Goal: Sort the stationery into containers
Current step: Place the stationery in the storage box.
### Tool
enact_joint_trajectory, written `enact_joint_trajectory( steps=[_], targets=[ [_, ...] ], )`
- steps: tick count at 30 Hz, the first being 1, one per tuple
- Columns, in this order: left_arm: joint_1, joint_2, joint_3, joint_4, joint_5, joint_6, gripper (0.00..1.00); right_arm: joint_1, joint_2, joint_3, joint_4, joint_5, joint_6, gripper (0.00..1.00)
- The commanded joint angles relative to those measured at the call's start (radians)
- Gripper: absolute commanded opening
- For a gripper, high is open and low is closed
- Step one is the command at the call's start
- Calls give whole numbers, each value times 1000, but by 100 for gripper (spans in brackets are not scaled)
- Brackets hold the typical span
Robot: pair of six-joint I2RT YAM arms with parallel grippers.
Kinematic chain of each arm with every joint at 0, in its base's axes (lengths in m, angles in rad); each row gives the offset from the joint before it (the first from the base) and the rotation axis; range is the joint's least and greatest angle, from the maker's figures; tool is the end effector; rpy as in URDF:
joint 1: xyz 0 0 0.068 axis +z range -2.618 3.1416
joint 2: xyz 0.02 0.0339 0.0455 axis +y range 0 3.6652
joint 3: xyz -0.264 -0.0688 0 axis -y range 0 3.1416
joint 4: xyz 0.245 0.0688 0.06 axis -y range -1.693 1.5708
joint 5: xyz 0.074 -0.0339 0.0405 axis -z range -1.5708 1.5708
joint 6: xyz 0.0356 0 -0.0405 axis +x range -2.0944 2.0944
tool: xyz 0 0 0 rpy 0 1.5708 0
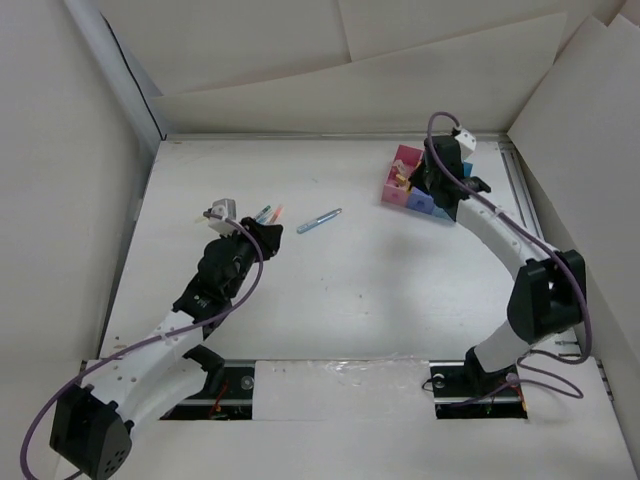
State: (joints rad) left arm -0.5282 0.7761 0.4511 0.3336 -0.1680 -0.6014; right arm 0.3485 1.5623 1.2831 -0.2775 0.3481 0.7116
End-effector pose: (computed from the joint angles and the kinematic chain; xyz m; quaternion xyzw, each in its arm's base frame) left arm 0.1689 -0.0916 0.2780 -0.0852 0.6989 -0.3289 0.6294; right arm 0.3435 0.1119 0.3109 0.2382 0.8316 0.1112 0.4892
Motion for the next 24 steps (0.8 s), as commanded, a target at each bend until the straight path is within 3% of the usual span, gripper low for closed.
enact_joint_trajectory(
  steps=[1, 10, 24],
  targets=[
    [2, 35, 21, 70, 44, 18, 28, -65, 70, 73, 23, -4, -12, 0],
    [2, 146, 61, 70, 105, 37, 29, -184, 289, 278, -25, -6, -54, 0],
    [-19, 350, 153, 61, 133, 77, 34, -204, 470, 392, -68, 64, -104, 1]
  ],
)
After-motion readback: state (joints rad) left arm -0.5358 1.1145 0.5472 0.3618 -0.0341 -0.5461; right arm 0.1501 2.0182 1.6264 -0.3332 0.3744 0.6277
